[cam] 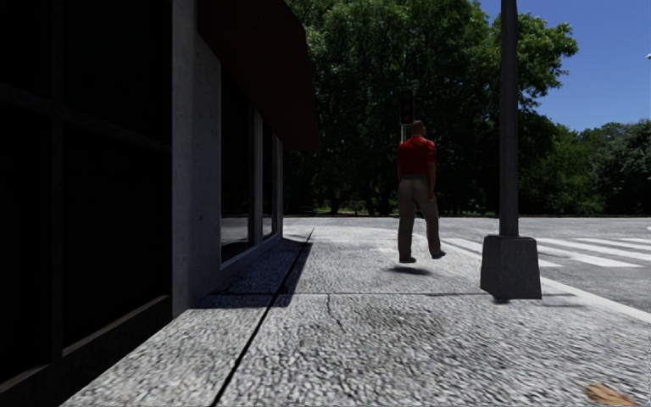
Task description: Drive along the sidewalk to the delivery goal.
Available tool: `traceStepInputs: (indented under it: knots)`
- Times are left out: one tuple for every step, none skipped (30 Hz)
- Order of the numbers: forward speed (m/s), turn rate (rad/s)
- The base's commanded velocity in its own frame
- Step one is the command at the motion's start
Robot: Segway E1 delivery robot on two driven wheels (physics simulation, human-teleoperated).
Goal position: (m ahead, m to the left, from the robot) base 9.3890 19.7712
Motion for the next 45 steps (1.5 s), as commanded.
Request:
traceStepInputs:
  knots:
    - [2.0,0.0]
    - [2.0,0.0]
    - [2.0,0.0]
    - [2.0,0.0]
    - [2.0,0.0]
    - [2.0,0.13]
    - [2.0,0.19]
    - [2.0,0.19]
    - [2.0,0.26]
    - [2.0,0.27]
    - [2.0,0.27]
    - [2.0,0.27]
    - [2.0,0.27]
    - [2.0,0.27]
    - [2.0,0.27]
    - [2.0,0.27]
    - [2.0,0.27]
    - [2.0,0.27]
    - [2.0,0.27]
    - [2.0,0.27]
    - [2.0,0.07]
    - [2.0,0.0]
    - [2.0,0.0]
    - [2.0,0.0]
    - [2.0,0.0]
    - [2.0,0.0]
    - [2.0,0.0]
    - [2.0,0.0]
    - [2.0,-0.08]
    - [2.0,-0.23]
    - [2.0,-0.28]
    - [2.0,-0.28]
    - [2.0,-0.29]
    - [2.0,-0.29]
    - [2.0,-0.29]
    - [2.0,-0.29]
    - [2.0,-0.28]
    - [2.0,-0.23]
    - [2.0,-0.23]
    - [2.0,-0.07]
    - [2.0,0.0]
    - [2.0,0.0]
    - [2.0,0.0]
    - [2.0,0.0]
    - [2.0,0.0]
